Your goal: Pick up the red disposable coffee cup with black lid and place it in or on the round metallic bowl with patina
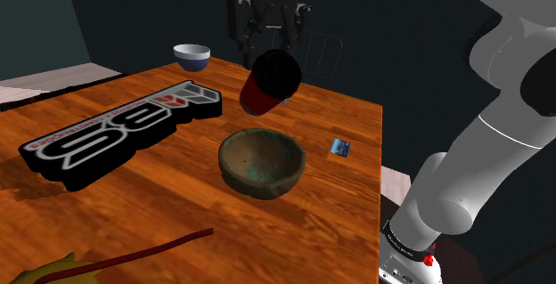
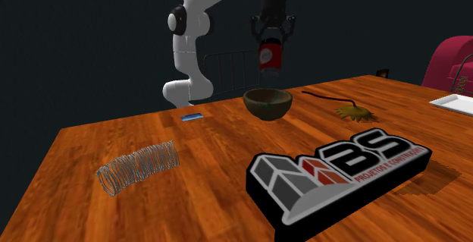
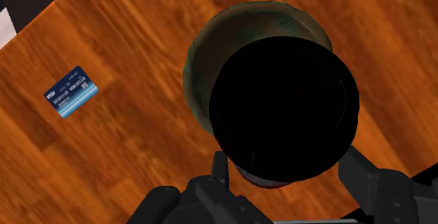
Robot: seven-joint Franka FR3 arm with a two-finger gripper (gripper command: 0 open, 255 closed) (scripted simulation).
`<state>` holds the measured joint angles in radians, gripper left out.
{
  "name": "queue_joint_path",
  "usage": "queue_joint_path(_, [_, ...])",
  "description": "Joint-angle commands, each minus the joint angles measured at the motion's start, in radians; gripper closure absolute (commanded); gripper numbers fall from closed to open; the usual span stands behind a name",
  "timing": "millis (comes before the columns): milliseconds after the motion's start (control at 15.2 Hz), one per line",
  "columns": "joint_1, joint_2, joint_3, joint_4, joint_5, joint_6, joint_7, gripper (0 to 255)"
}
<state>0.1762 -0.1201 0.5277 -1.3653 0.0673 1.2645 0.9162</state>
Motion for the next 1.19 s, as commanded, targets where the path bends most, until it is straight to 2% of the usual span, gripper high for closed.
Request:
queue_joint_path(0, [0.0,-0.016,-0.002,-0.042,0.008,0.029,-0.002,255])
queue_joint_path(792, [0.0,-0.115,-0.025,-0.309,0.05,0.207,-0.042,255])
queue_joint_path(1122, [0.001,-0.134,-0.028,-0.374,0.057,0.255,-0.049,255])
